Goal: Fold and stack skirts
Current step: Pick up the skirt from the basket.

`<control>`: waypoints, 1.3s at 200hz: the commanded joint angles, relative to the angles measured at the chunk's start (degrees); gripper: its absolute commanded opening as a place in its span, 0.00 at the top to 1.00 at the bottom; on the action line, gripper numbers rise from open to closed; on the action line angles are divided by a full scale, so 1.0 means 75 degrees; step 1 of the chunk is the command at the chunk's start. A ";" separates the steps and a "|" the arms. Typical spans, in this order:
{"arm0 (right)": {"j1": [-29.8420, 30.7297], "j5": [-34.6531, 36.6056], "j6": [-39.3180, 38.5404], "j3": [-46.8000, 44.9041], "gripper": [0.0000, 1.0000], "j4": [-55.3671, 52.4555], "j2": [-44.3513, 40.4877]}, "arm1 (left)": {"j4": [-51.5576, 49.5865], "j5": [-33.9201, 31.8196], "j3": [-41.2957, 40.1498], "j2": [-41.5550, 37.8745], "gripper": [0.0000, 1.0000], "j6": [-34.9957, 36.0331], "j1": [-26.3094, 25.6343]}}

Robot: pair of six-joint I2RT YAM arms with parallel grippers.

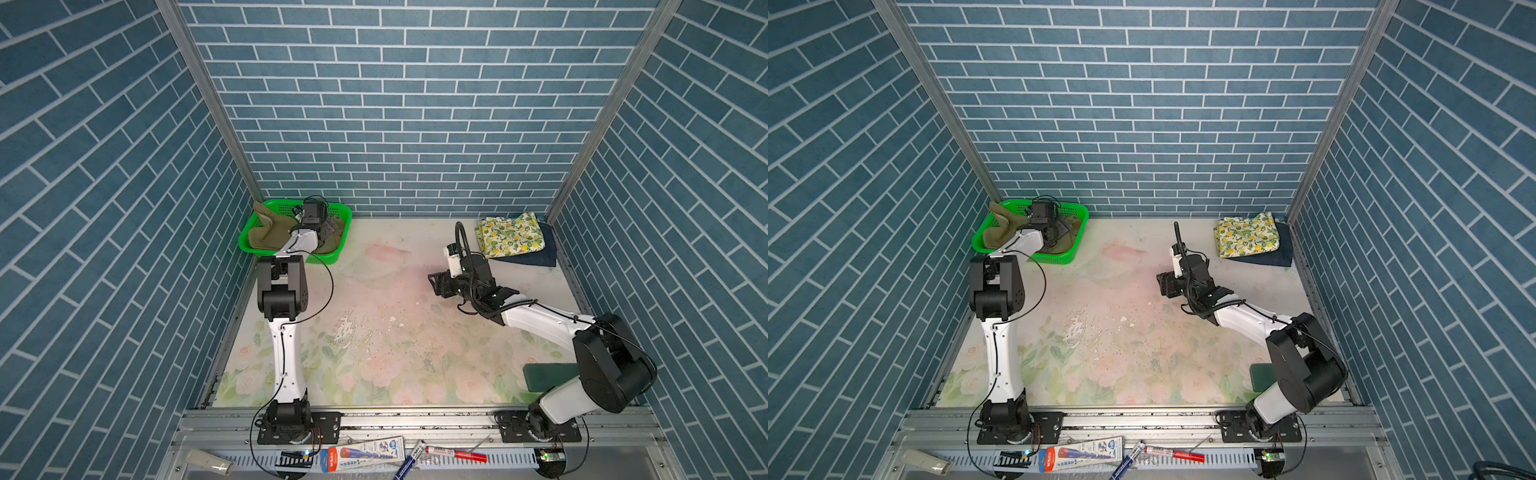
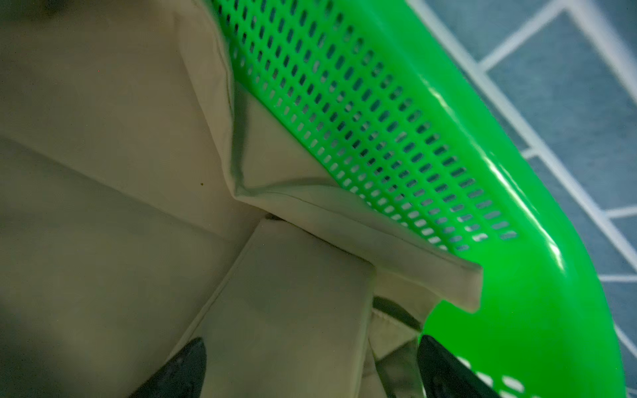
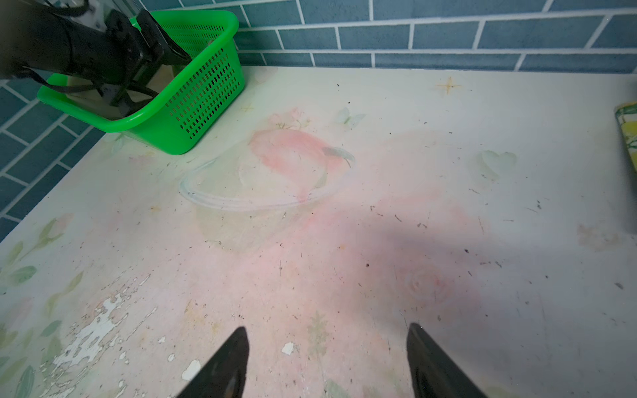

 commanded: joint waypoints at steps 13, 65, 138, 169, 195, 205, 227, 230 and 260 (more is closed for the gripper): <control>-0.0002 0.0029 -0.0379 -0.0251 0.29 0.0324 -0.0154 | 0.1581 0.0617 0.0070 0.0536 0.04 -0.1688 0.0104; -0.0003 -0.0009 -0.0345 -0.0136 0.29 0.0222 0.0171 | 0.3277 0.1303 0.0109 0.1365 0.05 -0.3333 0.0157; -0.0001 0.0011 -0.0321 -0.0011 0.30 0.0054 0.0339 | 0.3583 0.1895 0.0757 0.2259 0.37 -0.3954 0.0227; -0.0001 0.0105 -0.0302 0.0024 0.32 -0.0064 0.0274 | 0.4077 0.2262 0.1085 0.2571 0.97 -0.4082 0.0274; -0.0002 0.0165 -0.0297 0.0028 0.34 -0.0132 0.0174 | 0.4629 0.2337 0.1084 0.2487 1.00 -0.4047 0.0283; -0.0003 0.0214 -0.0297 -0.0007 0.34 -0.0133 0.0118 | 0.4806 0.2372 0.1051 0.2385 1.00 -0.4009 0.0306; -0.0003 0.0260 -0.0245 -0.0079 0.36 -0.0105 -0.0031 | 0.5371 0.2436 0.0802 0.1993 1.00 -0.3925 0.0383; -0.0003 0.0262 -0.0229 -0.0091 0.36 -0.0083 -0.0049 | 0.5443 0.2441 0.0744 0.1924 1.00 -0.3916 0.0399; 0.0002 0.0288 -0.0047 -0.0262 0.38 0.0107 -0.0267 | 0.5795 0.2590 0.0392 0.1214 1.00 -0.3621 0.0524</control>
